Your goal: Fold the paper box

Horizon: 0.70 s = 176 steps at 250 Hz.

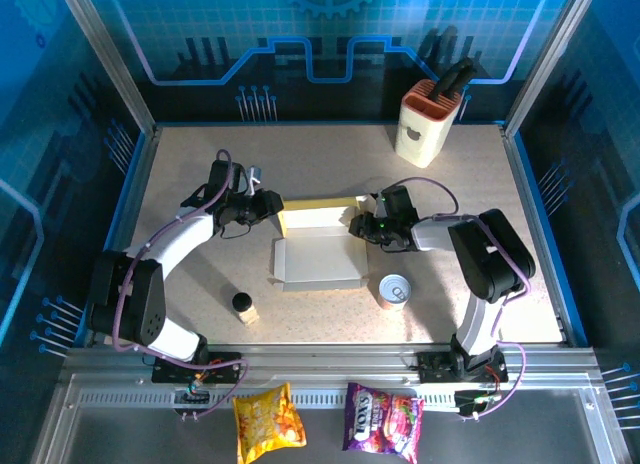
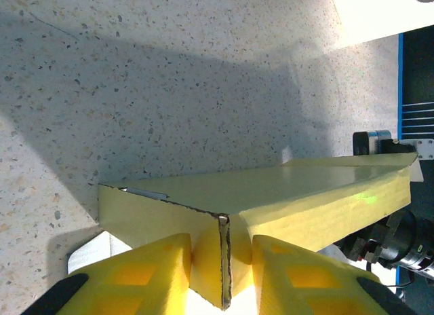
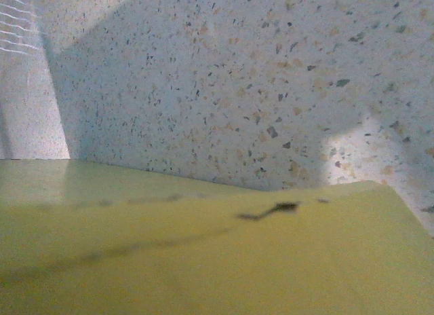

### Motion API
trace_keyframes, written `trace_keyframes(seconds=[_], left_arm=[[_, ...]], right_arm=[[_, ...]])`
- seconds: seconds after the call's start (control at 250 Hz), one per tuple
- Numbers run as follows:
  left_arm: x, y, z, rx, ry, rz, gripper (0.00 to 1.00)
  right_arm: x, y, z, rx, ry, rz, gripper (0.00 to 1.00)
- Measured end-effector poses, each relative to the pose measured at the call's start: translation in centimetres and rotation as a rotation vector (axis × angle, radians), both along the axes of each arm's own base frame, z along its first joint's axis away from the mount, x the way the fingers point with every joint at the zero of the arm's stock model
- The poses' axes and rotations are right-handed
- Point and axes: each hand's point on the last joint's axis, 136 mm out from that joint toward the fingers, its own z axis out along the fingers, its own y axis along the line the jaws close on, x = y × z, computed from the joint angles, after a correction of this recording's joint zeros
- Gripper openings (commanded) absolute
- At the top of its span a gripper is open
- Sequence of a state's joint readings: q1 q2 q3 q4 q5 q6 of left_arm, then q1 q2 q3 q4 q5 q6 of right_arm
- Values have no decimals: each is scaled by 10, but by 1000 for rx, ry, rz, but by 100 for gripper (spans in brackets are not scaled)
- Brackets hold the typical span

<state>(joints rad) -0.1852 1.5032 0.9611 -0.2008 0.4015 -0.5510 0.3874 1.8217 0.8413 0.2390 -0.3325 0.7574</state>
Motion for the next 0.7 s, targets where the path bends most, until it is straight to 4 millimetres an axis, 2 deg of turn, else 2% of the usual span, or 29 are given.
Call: trace_keyframes(seconds=[0.176, 0.515, 0.703], left_arm=[[0, 1, 0, 0, 1, 2, 31], [0, 4, -1, 3, 7, 10, 31], [0, 4, -2, 4, 11, 10, 32]], right_arm=[[-4, -3, 6, -30, -14, 21, 31], [-18, -17, 63, -108, -156, 107, 40], [-23, -26, 69, -85, -156, 152, 45]])
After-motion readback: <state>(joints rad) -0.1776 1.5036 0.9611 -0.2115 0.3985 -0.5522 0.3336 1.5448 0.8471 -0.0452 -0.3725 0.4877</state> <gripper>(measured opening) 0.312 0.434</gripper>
